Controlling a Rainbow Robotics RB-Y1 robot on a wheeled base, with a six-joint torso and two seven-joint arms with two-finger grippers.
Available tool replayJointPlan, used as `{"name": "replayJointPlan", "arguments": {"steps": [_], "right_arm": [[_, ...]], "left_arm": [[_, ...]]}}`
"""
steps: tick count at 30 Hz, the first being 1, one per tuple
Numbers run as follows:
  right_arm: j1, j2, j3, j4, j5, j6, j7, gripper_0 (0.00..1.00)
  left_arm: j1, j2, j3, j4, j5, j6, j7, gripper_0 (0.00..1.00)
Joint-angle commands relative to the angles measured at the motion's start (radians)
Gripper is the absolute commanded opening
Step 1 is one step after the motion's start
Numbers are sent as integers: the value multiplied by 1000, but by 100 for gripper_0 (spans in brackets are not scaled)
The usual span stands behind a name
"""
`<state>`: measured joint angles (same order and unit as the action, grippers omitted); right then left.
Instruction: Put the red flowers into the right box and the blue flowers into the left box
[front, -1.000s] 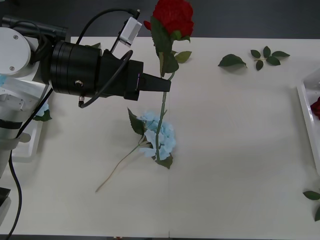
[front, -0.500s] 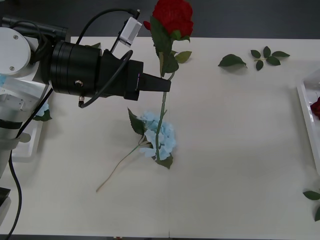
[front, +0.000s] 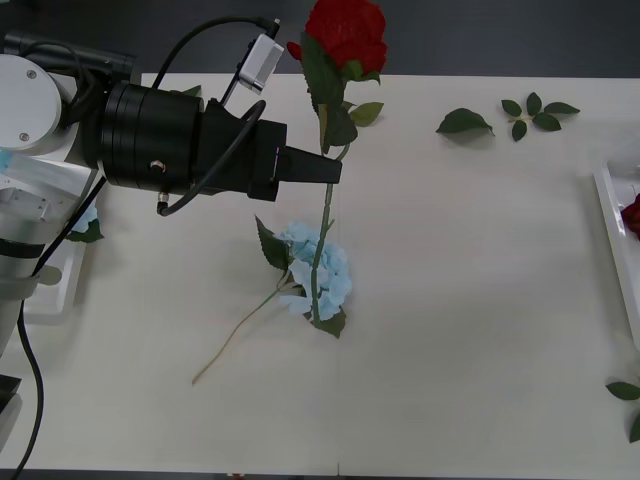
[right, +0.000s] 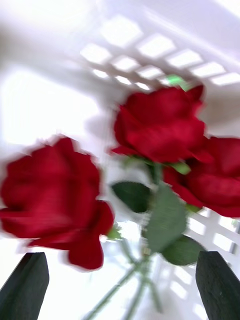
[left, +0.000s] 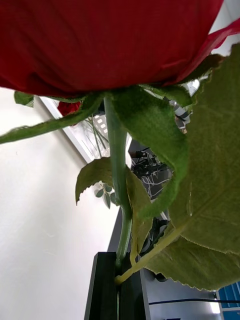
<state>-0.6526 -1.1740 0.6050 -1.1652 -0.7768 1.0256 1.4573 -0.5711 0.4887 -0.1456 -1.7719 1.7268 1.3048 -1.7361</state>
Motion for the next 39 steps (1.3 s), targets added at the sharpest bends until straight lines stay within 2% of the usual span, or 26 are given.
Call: {"name": "replayJointPlan", "arguments": {"steps": [1, 5, 10, 14, 19, 27, 33, 39], "right_arm": [[-16, -93, -11, -86, -148, -1, 52, 85], [-16, -101, -60, -128, -345, -4, 147, 86], [-15, -101, -134, -133, -622, -5, 403, 85], [-15, -99, -151, -175, -809, -2, 557, 85], [28, -101, -151, -208, -1133, -4, 709, 85], [131, -98, -151, -329, -1483, -48, 1006, 85], [264, -98, -166, -528, -1635, -222, 1106, 85], [410, -70, -220, -746, -1673, -389, 1123, 86]], "left_arm": [[-30, 1, 8, -9, 14, -13, -37, 0], [-30, 1, 8, -9, 14, -13, -37, 0], [-30, 1, 8, -9, 14, -13, -37, 0], [-30, 1, 8, -9, 14, -13, -37, 0], [-30, 1, 8, -9, 14, -13, -37, 0], [-30, 1, 8, -9, 14, -13, -37, 0], [-30, 1, 8, -9, 14, -13, -37, 0], [-30, 1, 8, -9, 14, -13, -37, 0]]}}
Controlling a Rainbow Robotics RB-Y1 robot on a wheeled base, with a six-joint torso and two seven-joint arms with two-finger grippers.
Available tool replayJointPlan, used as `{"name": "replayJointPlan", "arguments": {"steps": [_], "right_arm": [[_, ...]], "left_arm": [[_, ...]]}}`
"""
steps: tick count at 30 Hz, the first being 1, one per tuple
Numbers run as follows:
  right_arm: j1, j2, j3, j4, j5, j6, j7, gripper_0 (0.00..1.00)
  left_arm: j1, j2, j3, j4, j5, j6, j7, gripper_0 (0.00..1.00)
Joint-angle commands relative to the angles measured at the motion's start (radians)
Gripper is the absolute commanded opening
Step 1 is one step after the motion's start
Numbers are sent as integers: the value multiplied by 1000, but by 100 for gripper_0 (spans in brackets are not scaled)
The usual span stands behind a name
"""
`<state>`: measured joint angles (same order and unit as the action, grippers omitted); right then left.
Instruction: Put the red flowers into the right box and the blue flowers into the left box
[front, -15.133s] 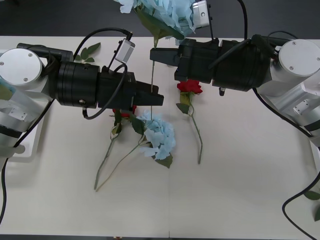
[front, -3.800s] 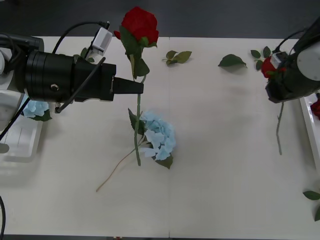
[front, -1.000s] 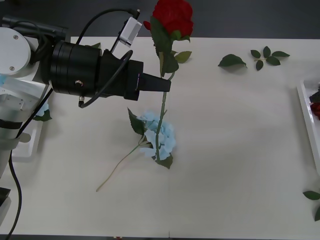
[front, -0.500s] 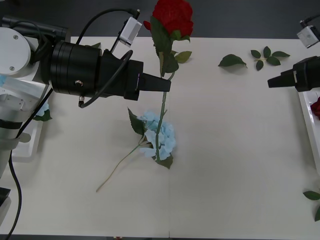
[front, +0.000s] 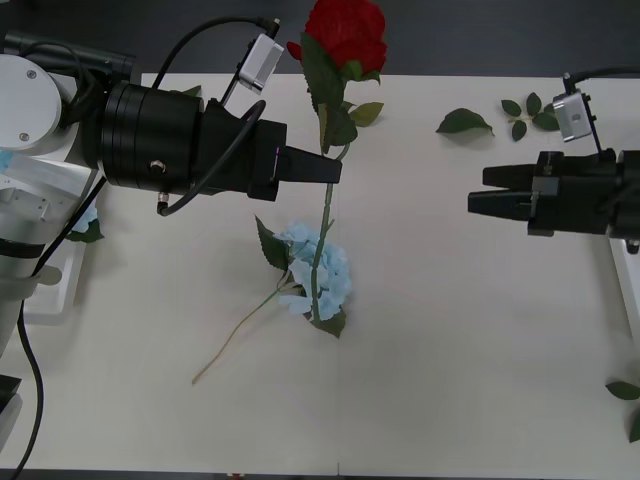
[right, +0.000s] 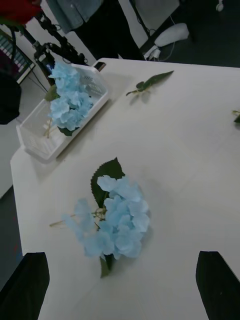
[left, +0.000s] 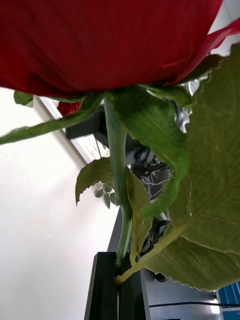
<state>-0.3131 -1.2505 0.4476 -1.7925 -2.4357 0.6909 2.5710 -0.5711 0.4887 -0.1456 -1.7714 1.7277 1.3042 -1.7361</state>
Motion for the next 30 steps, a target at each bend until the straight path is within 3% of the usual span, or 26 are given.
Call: {"name": "replayJointPlan", "arguments": {"steps": [1, 19, 30], "right_arm": [[94, 19, -69, -148, -14, -70, 8, 85], [371, 226, -76, -393, -13, -214, 11, 86], [381, 358, -72, -398, 93, -221, -3, 85]], "left_arm": [[-30, 1, 8, -10, 13, -13, -37, 0], [-30, 1, 8, -10, 13, -13, -37, 0], [-30, 1, 8, -10, 13, -13, -37, 0]]}}
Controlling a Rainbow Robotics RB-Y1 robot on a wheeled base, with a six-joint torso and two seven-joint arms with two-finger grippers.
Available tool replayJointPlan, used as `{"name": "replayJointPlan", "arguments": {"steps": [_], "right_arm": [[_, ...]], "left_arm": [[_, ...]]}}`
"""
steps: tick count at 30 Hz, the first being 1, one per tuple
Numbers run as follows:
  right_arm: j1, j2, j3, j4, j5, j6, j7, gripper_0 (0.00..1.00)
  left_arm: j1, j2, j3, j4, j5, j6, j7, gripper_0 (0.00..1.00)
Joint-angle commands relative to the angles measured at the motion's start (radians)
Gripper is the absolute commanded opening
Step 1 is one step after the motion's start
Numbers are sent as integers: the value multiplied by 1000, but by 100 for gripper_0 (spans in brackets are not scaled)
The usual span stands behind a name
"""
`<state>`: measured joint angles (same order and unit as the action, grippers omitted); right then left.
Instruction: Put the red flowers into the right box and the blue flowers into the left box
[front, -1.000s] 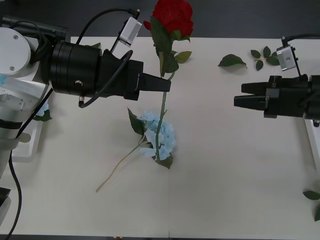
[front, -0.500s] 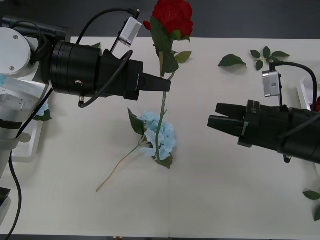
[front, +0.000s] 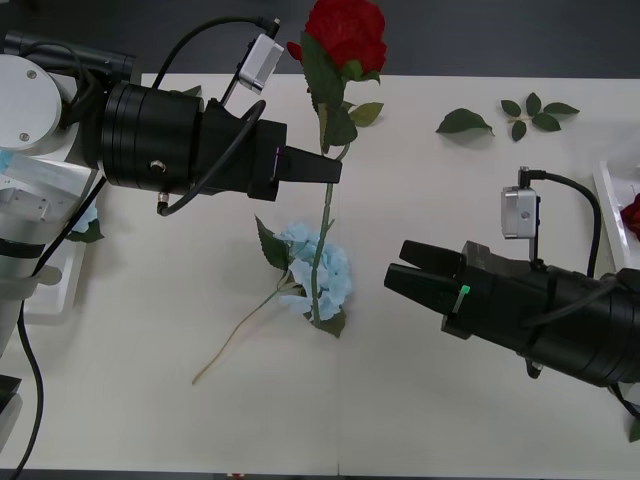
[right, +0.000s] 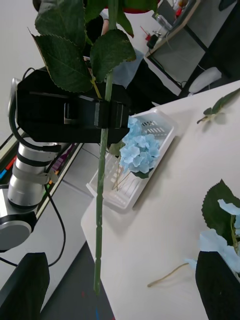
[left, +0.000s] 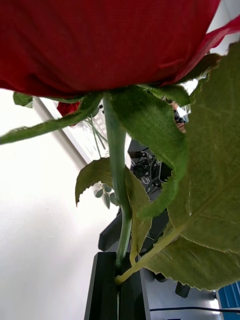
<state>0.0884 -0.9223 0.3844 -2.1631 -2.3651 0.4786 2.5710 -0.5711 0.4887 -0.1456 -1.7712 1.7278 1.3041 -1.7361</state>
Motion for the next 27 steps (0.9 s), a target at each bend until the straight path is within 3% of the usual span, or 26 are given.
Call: {"name": "replayJointPlan", "arguments": {"steps": [1, 14, 27], "right_arm": [[-27, 37, -2, -23, 24, -11, -5, 85], [-170, 143, 106, 91, 92, -38, -14, 85], [-239, 240, 159, 166, 98, -64, -15, 85]], "left_arm": [[-30, 1, 8, -10, 13, -12, -37, 0], [-30, 1, 8, -10, 13, -12, -37, 0], [-30, 1, 8, -10, 13, -12, -37, 0]]}}
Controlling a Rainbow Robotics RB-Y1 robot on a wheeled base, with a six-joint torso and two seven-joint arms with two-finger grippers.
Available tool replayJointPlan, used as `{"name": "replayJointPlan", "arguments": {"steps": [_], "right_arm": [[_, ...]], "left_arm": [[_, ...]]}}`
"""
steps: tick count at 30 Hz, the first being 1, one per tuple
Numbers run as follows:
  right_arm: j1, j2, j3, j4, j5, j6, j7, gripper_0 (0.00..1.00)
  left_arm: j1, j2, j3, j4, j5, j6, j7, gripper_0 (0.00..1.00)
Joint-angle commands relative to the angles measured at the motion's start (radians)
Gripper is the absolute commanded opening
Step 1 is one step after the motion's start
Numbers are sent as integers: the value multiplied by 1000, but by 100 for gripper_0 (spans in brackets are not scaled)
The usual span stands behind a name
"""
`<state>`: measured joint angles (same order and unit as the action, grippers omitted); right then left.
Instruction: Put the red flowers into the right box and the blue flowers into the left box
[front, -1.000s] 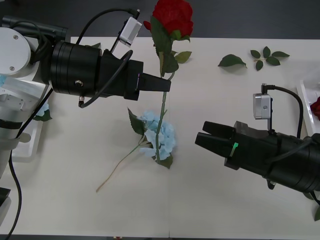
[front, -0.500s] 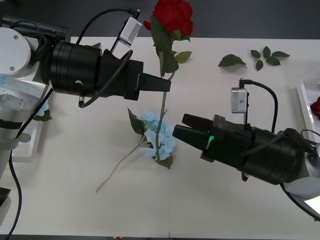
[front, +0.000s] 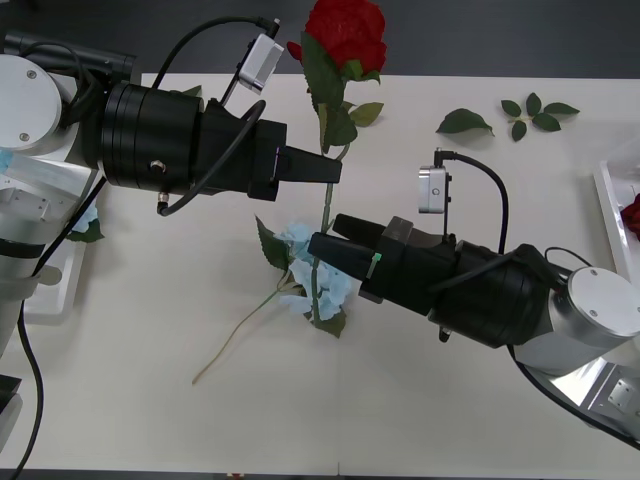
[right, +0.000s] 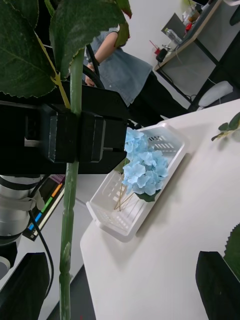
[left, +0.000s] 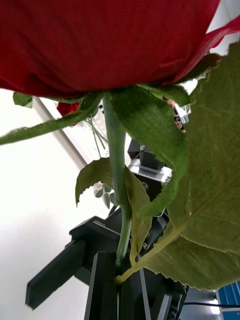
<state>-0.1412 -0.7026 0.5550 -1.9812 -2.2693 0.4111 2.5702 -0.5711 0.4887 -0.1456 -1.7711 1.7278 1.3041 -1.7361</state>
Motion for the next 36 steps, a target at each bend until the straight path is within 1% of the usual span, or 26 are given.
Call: {"name": "replayJointPlan", "arguments": {"steps": [1, 4, 8, 11, 16, 19, 20, 22, 23, 24, 25, 26, 27, 28, 36], "right_arm": [[-11, 23, -9, -16, 1, 3, -15, 85], [-17, 34, -4, -16, 1, 3, -16, 84], [-32, 48, 11, -15, 2, -3, -18, 80], [-46, 58, 20, -15, 2, -6, -21, 75], [-64, 83, 34, -5, 2, -11, -28, 69], [-80, 95, 49, 9, 2, -11, -28, 63], [-86, 100, 54, 15, 2, -12, -30, 57], [-87, 107, 59, 24, 2, -14, -30, 42], [-86, 109, 60, 27, 2, -15, -31, 30], [-86, 110, 62, 28, 2, -15, -31, 22], [-87, 112, 63, 30, 2, -15, -31, 14], [-86, 112, 63, 30, 2, -15, -31, 10], [-87, 112, 63, 30, 4, -17, -35, 3], [-86, 112, 63, 30, 2, -17, -36, 0], [-86, 109, 65, 30, 2, -17, -44, 0]], "left_arm": [[-30, 1, 8, -10, 13, -12, -37, 0], [-30, 1, 8, -10, 13, -12, -37, 0], [-30, 1, 8, -10, 13, -12, -37, 0], [-30, 1, 8, -10, 13, -12, -37, 0], [-30, 1, 8, -10, 13, -12, -37, 0], [-30, 1, 8, -10, 13, -12, -37, 0], [-30, 1, 8, -10, 13, -12, -37, 0], [-30, 1, 8, -10, 13, -12, -37, 0], [-30, 1, 8, -10, 13, -12, -37, 0], [-30, 1, 8, -10, 13, -12, -37, 0], [-30, 1, 8, -10, 13, -12, -37, 0], [-30, 1, 8, -10, 13, -12, -37, 0], [-30, 1, 8, -10, 13, -12, -37, 0], [-30, 1, 8, -10, 13, -12, -37, 0], [-30, 1, 8, -10, 13, -12, -37, 0]]}}
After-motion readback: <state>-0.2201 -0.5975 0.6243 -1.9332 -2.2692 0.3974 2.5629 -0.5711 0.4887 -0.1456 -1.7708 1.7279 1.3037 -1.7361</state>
